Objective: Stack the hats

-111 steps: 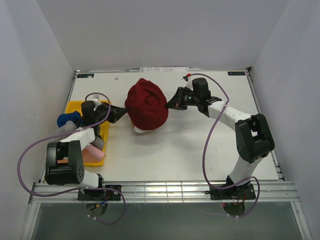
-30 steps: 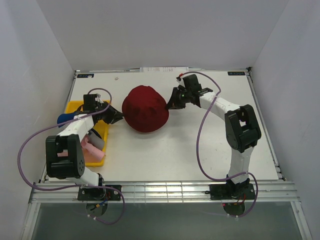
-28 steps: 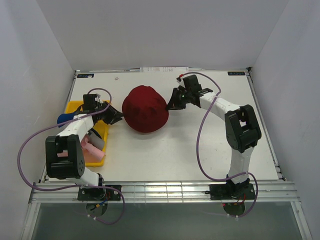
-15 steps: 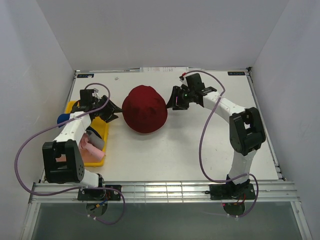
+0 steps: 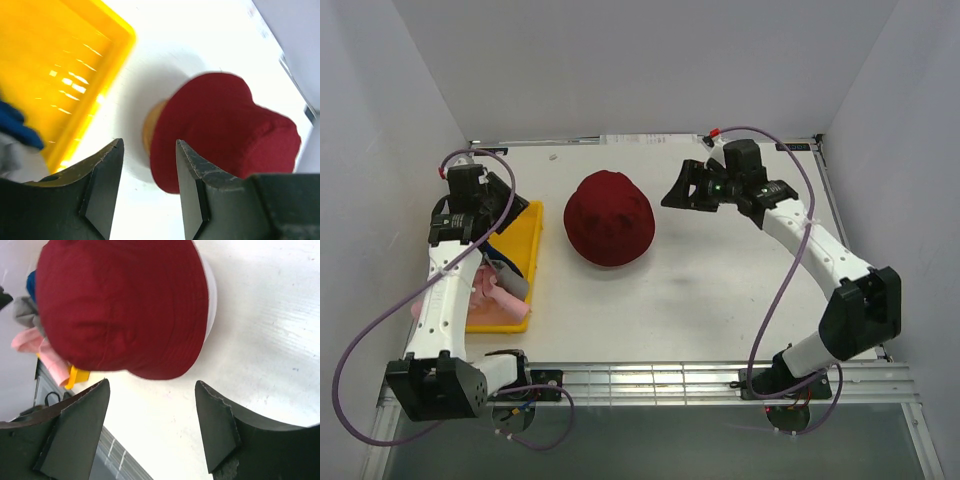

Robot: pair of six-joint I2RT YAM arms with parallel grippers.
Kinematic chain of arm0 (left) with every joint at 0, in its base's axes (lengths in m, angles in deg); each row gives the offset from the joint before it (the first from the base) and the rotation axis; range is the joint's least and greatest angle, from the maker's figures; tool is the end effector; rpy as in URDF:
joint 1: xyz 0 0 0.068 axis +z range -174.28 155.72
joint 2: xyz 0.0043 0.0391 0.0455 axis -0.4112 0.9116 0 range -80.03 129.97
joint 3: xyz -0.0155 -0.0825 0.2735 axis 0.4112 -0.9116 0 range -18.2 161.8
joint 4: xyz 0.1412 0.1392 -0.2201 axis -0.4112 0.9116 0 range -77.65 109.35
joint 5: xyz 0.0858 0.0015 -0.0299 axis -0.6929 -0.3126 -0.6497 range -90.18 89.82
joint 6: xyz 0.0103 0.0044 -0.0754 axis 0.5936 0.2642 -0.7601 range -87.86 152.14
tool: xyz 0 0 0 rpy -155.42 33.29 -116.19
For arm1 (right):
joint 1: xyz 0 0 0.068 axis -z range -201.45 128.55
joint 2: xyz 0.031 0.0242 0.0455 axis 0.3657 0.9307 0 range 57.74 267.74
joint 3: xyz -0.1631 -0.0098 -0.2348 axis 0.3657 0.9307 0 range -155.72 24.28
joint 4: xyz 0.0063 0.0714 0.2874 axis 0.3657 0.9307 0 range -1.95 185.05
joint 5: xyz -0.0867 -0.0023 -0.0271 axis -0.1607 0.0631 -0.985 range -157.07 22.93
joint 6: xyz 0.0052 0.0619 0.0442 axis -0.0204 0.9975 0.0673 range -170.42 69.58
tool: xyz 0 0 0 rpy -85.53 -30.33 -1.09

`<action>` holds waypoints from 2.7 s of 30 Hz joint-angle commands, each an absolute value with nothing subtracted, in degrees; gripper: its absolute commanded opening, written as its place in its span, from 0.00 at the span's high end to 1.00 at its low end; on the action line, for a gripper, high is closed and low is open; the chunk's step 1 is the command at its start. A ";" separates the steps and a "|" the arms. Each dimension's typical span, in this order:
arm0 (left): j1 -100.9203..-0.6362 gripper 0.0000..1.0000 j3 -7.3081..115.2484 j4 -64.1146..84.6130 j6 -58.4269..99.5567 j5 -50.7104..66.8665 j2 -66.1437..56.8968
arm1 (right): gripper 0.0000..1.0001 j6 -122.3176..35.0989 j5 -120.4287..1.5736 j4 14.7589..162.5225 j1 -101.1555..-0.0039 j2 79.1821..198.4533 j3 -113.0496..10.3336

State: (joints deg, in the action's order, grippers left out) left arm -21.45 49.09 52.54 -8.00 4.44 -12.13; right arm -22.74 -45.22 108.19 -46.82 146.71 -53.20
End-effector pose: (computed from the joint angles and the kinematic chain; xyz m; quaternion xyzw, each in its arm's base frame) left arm 0.3026 0.0097 0.3374 -0.3172 0.8515 -0.1678 0.3824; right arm 0.3666 0.2005 0.3235 -0.0751 0.8590 0.3618 0.3544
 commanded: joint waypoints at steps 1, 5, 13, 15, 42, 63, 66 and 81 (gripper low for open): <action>-21.20 0.43 52.11 61.47 -8.37 -12.03 -15.95 | 0.25 -23.09 -41.67 103.62 -46.77 140.46 -46.40; -21.20 0.37 52.47 63.59 -7.15 -21.44 -14.21 | 0.25 -22.83 -37.90 100.97 -46.77 136.85 -41.47; -21.12 0.35 58.08 66.05 -6.53 -32.07 -1.56 | 0.25 -24.58 -35.43 99.73 -46.77 133.85 -37.43; -21.11 0.36 59.06 66.58 -6.79 -32.61 1.17 | 0.25 -25.02 -35.08 99.47 -46.77 133.68 -36.64; -21.03 0.73 51.41 62.01 -11.01 -34.73 8.03 | 0.37 -25.46 -34.02 99.03 -46.77 134.73 -35.14; -21.03 1.00 72.40 64.82 -0.99 -17.33 -2.86 | 0.57 -23.79 -35.69 105.36 -46.77 136.31 -47.88; -21.03 1.00 77.33 65.18 -0.46 -13.56 -2.77 | 0.56 -22.92 -34.90 105.01 -46.77 137.71 -49.99; -21.03 1.00 93.16 56.31 -4.85 22.74 -1.36 | 0.38 -14.92 -24.97 91.13 -46.94 144.57 -61.59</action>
